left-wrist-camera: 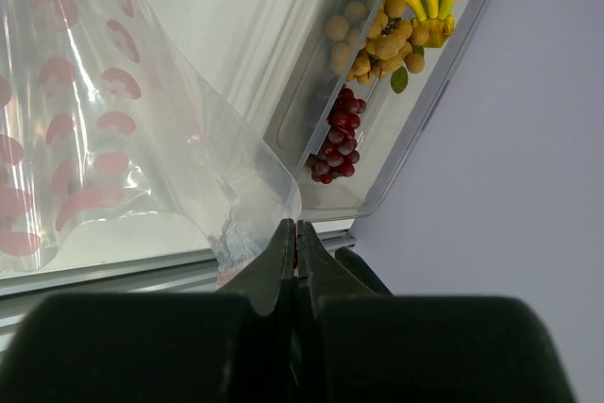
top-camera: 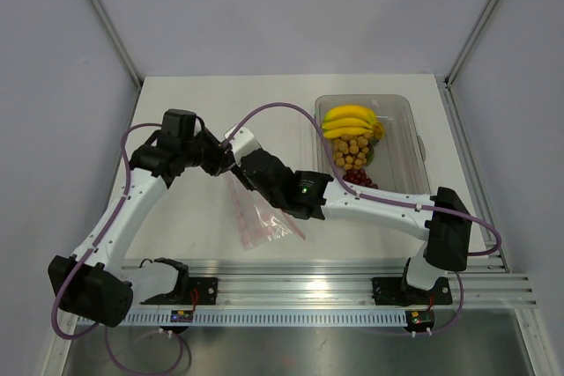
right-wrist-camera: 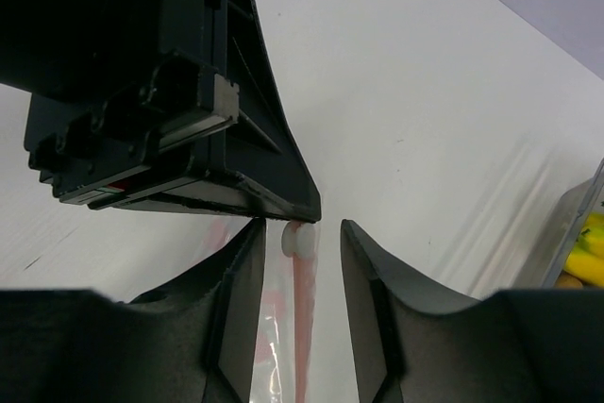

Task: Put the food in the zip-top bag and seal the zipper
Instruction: Unzip the zipper food storage bag at the center of the board.

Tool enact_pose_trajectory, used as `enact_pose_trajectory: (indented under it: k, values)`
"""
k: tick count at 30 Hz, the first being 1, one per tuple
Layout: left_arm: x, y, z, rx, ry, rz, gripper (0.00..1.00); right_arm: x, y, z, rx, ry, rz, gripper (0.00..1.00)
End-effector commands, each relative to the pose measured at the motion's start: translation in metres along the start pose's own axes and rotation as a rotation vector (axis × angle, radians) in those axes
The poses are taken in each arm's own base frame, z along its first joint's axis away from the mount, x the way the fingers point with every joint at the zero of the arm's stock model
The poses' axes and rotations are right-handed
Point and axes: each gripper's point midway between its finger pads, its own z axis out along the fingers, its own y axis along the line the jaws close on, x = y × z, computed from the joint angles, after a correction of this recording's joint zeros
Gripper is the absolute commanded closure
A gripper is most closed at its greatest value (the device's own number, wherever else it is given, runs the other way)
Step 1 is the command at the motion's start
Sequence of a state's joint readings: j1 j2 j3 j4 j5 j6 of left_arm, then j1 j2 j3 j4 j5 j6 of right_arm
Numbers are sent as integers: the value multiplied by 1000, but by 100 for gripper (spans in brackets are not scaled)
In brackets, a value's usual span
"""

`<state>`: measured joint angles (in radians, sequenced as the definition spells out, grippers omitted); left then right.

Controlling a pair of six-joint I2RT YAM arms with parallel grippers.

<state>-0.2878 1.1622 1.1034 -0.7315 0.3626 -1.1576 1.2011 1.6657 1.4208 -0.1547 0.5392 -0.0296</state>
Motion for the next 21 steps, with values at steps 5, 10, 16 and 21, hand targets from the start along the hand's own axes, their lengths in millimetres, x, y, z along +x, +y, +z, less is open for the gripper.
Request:
enact_pose_trajectory:
  k: [5, 10, 16, 21]
  values:
    - [3, -13, -8, 55, 2, 5, 100, -12, 7, -8, 14, -43, 8, 52]
    - [3, -13, -8, 57, 3, 4, 100, -8, 7, -5, 27, -36, -4, 57]
    - [2, -13, -8, 56, 2, 4, 100, -3, 1, -3, 72, -23, -22, 59]
    - [2, -14, -8, 60, 0, 4, 100, 1, 0, -1, 78, -10, -27, 58]
